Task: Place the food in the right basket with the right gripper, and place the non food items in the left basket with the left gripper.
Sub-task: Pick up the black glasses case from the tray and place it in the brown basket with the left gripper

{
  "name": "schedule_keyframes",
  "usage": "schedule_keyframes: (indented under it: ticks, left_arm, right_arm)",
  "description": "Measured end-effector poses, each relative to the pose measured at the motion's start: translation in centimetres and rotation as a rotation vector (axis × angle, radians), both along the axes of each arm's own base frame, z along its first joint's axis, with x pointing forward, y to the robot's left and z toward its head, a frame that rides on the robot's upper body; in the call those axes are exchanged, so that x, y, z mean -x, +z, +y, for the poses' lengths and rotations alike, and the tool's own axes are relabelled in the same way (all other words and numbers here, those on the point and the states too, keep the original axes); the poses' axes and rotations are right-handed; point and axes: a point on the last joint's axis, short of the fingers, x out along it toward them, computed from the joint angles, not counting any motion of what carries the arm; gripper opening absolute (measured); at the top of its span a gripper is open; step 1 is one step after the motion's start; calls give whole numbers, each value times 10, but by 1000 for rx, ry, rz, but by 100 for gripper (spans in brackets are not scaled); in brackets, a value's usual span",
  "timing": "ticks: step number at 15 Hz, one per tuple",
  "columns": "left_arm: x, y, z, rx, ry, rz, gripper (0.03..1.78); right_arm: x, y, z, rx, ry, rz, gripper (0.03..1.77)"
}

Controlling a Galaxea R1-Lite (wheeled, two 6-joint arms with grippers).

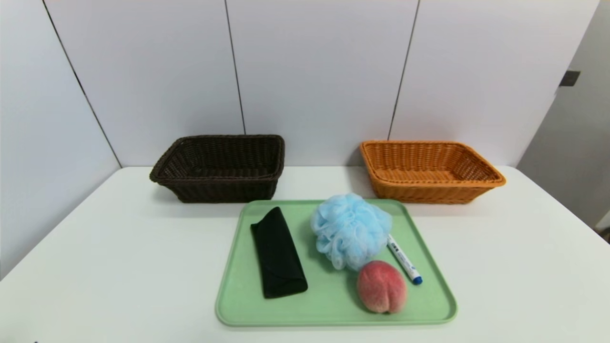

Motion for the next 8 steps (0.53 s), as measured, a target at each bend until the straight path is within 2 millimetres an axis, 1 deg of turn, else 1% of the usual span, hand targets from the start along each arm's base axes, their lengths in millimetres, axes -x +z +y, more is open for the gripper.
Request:
schedule_keyframes:
  ticks: [1,3,5,7,8]
  left_arm:
    - [-14,13,0,1,-2,38,169]
    - [-50,38,0,5,-8,114,169]
    - [-91,58,1,8,-13,177,169]
    - [-124,71,1,12,-14,225,169]
    - [-138,75,1,19,-12,240,169]
  right_arm:
    - [-9,10,0,1,0,52,170]
    - [-33,28,0,-1,-3,157,170]
    - [-61,42,-1,-5,-10,257,170]
    - [-86,53,-1,-8,-10,309,170]
    - [-101,57,-1,-11,-8,336,170]
